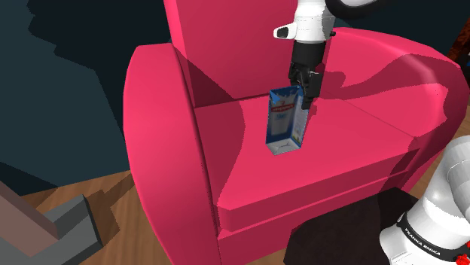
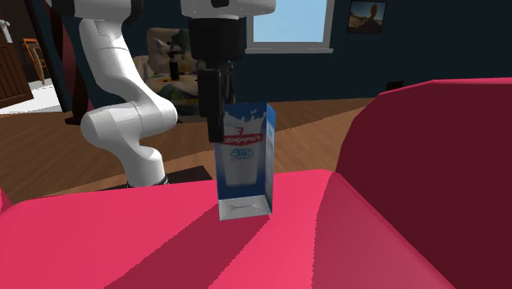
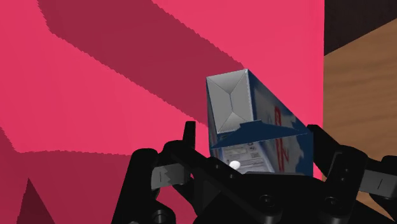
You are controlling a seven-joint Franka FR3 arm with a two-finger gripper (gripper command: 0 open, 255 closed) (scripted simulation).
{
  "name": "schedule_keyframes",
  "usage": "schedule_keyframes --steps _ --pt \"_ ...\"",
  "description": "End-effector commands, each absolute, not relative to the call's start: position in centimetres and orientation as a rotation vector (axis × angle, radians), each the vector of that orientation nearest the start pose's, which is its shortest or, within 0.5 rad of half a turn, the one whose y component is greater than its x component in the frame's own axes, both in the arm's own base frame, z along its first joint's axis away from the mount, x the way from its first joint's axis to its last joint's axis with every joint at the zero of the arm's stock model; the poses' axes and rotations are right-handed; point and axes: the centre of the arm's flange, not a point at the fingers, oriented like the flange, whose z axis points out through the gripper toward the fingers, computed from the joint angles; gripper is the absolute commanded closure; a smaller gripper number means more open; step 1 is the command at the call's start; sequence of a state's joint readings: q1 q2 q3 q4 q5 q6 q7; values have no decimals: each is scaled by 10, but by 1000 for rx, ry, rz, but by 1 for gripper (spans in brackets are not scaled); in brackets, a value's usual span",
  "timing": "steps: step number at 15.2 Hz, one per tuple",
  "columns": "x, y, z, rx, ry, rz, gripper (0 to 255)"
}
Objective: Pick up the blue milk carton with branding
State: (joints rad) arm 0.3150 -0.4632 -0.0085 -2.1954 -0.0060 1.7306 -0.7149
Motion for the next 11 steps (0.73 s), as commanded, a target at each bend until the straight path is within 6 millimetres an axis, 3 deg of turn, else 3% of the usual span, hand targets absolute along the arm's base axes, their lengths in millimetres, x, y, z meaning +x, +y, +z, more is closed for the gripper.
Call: schedule_keyframes --steps 1,2,11 --pt "394 124 563 -2741 -1539 2 0" --pt "393 124 563 -2741 -1539 2 255" --pt "394 124 563 -2741 -1539 2 255"
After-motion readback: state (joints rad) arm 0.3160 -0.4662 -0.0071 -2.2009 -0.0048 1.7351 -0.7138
